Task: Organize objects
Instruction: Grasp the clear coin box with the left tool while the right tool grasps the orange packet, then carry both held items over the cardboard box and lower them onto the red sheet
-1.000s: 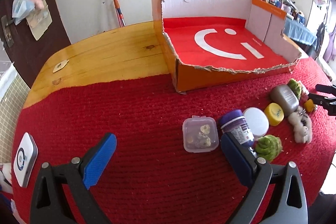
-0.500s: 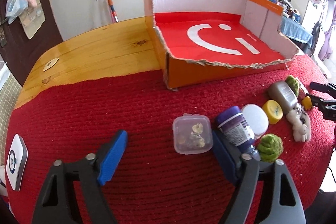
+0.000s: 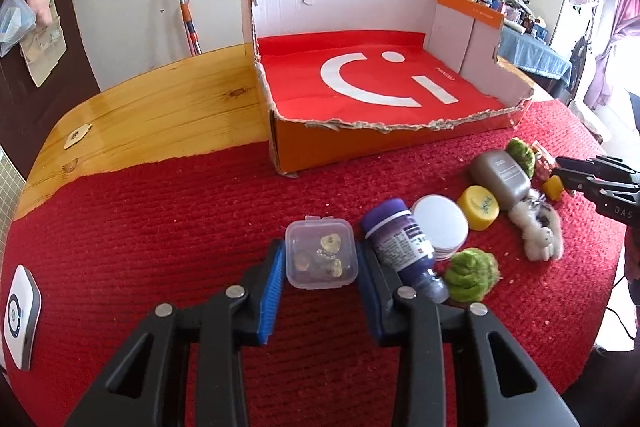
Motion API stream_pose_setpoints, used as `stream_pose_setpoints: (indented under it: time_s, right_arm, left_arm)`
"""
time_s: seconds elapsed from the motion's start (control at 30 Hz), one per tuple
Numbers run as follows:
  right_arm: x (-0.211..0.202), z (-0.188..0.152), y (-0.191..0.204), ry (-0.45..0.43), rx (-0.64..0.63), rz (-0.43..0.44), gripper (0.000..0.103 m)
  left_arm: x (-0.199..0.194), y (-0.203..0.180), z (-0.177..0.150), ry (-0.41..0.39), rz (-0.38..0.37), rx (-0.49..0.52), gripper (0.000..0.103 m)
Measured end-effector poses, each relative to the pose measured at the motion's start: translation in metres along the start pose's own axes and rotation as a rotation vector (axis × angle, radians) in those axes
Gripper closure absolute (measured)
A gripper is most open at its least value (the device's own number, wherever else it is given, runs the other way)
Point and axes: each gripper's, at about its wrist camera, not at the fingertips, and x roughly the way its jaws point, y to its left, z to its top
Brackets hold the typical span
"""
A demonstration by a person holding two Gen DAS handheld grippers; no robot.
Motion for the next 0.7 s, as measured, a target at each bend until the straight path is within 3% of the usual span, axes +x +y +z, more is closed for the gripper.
stream_pose_setpoints:
  time_s: [0.27, 0.7]
  right_arm:
    - [-0.021, 0.011, 0.003, -0.057, -0.006, -0.011, 0.075]
    - [-0.029, 0.013, -0.001, -0.073, 0.003, -0.009, 0.075]
  left_arm:
    - [-0.018, -0.002, 0.003, -0.053, 0.007, -0.013, 0.066]
    - [-0.033, -0.003, 0.004, -0.087, 0.016, -0.017, 0.066]
